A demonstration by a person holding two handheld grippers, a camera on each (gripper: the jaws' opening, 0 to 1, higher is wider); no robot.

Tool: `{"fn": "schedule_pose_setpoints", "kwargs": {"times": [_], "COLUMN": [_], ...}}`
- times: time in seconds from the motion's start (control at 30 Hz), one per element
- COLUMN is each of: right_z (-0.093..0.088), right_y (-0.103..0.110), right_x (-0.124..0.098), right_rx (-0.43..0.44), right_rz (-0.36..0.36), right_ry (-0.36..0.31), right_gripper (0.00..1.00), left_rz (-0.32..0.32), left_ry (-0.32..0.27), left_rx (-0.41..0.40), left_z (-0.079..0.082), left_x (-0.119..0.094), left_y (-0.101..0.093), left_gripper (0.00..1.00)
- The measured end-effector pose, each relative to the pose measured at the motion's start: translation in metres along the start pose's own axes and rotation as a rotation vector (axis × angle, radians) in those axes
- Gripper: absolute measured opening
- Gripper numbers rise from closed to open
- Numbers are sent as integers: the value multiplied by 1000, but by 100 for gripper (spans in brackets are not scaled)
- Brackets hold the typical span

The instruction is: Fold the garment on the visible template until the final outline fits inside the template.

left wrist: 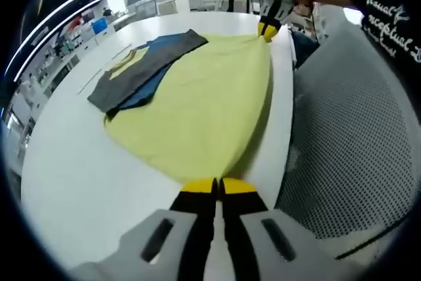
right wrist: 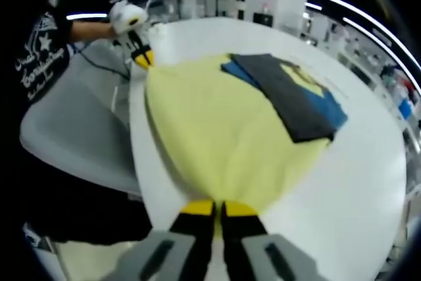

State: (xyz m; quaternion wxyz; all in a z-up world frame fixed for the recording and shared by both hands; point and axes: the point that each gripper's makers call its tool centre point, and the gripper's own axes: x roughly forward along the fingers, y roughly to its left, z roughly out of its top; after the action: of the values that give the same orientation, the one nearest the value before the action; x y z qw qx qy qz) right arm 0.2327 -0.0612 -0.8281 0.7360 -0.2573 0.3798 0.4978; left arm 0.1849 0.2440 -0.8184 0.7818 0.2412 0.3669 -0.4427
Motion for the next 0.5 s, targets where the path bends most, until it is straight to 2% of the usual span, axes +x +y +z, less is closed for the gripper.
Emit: {"fn": "schedule_pose_setpoints", "kwargs": {"times": [0.5], "right_z": [-1], "right_y": [34], "right_x": [-22], "right_rx": [12], "right_rz": [26], "right_ry": [-1], "right_gripper": [0], "left_rz": [-19], "left_ry": [-14], "left_rx": [-89], "left_z": [-3], "left_x": [-23], "left_y": [-29], "left_gripper": [0]}}
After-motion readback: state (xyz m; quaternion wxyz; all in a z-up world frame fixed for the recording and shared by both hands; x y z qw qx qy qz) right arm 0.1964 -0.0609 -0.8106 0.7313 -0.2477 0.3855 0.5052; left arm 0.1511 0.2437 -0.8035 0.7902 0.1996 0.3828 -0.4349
